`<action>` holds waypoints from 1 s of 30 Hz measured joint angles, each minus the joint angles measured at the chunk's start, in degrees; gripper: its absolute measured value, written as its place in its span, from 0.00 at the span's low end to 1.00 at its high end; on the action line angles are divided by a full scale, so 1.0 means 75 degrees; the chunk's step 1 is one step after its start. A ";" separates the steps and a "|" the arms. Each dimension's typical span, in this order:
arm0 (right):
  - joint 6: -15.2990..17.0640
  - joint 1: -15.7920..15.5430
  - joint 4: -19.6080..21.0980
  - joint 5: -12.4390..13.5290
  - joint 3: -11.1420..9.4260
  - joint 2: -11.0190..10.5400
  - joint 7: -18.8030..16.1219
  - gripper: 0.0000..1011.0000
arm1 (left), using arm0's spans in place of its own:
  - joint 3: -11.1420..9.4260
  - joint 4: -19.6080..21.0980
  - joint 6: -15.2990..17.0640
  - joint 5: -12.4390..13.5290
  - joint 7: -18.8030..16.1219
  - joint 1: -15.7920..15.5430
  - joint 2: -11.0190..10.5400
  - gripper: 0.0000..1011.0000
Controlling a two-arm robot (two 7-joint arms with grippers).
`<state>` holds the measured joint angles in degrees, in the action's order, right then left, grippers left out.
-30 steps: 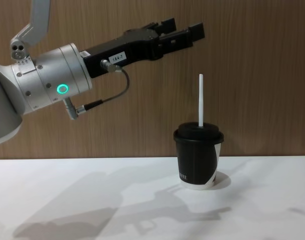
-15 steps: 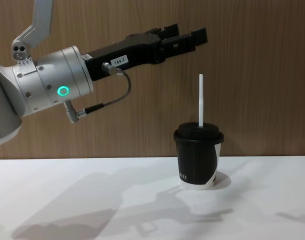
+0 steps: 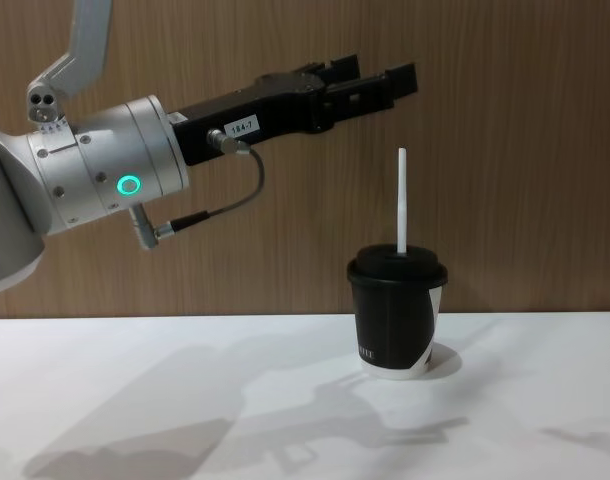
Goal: Pick up the straw with one hand, pass it to the other hand, and insert it into the cup.
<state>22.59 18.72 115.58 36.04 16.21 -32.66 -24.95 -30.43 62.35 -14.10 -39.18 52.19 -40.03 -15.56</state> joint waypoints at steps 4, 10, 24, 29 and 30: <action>-0.0003 0.0003 0.0005 -0.0002 0.0014 0.0000 0.0004 0.99 | -0.0009 0.0008 0.0012 0.0005 -0.0017 0.0002 -0.0004 0.99; -0.0009 0.0007 0.0010 -0.0003 0.0031 0.0000 0.0010 0.99 | -0.0018 0.0015 0.0020 0.0012 -0.0031 0.0006 -0.0007 0.99; -0.0011 0.0011 0.0018 -0.0003 0.0046 0.0001 0.0014 0.99 | -0.0030 0.0025 0.0034 0.0022 -0.0050 0.0010 -0.0015 0.99; -0.0011 0.0011 0.0018 -0.0004 0.0051 0.0000 0.0015 0.99 | -0.0033 0.0027 0.0037 0.0024 -0.0055 0.0010 -0.0016 0.99; -0.0011 0.0011 0.0018 -0.0004 0.0052 0.0001 0.0015 0.99 | -0.0033 0.0027 0.0037 0.0024 -0.0055 0.0010 -0.0016 0.99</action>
<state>22.51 18.80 115.72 36.02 16.60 -32.65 -24.84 -30.68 62.55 -13.83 -39.00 51.77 -39.95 -15.68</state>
